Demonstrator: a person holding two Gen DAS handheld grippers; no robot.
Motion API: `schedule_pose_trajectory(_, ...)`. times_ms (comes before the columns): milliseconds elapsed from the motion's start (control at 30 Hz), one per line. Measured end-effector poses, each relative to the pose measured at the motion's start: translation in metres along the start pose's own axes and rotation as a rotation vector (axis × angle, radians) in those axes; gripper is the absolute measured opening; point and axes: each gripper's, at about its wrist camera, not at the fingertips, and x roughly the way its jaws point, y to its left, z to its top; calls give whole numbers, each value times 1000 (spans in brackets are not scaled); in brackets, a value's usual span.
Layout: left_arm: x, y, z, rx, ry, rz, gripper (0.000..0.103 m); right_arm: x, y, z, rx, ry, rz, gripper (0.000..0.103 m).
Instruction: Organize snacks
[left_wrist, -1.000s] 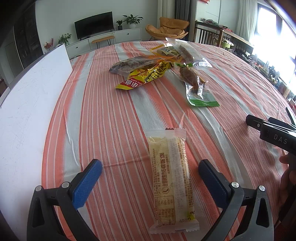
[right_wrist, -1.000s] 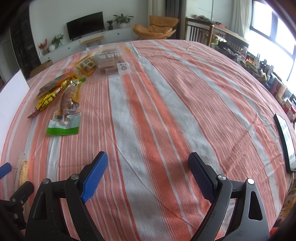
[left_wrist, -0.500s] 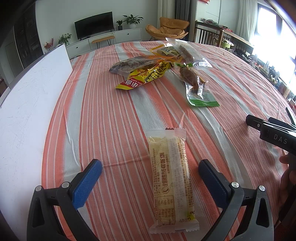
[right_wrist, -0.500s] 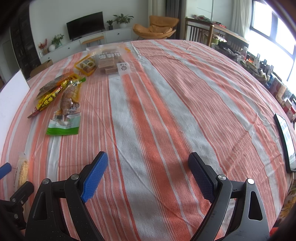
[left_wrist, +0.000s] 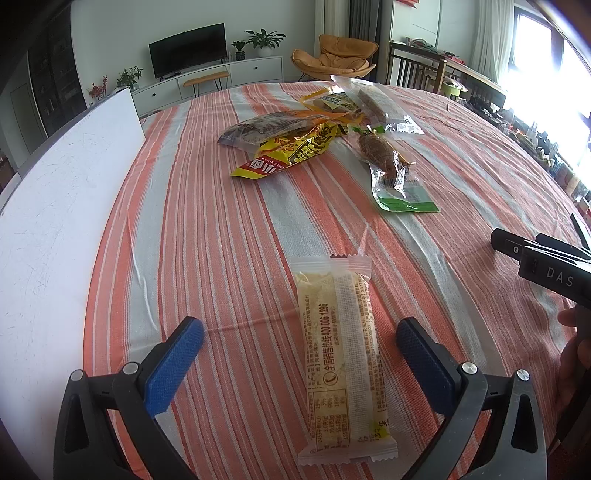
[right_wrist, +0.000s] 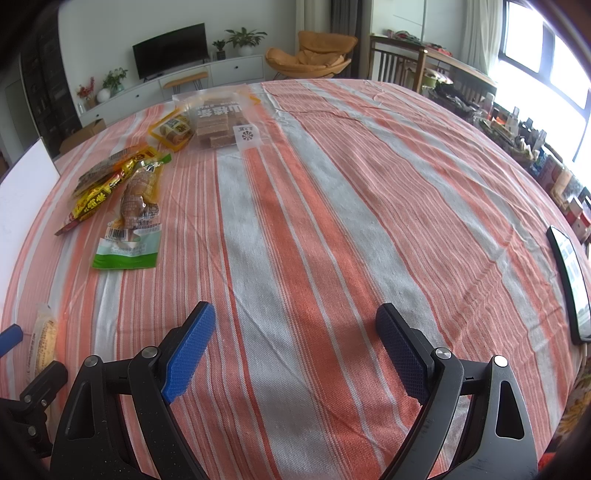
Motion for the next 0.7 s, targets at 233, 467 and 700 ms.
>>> schedule_pose_trajectory(233, 0, 0, 0, 0, 0, 0, 103, 0, 0, 0, 0, 0, 0, 91)
schedule_pose_trajectory(467, 0, 0, 0, 0, 0, 0, 103, 0, 0, 0, 0, 0, 0, 91)
schedule_pose_trajectory(700, 0, 0, 0, -1, -2, 0, 103, 0, 0, 0, 2, 0, 5, 92)
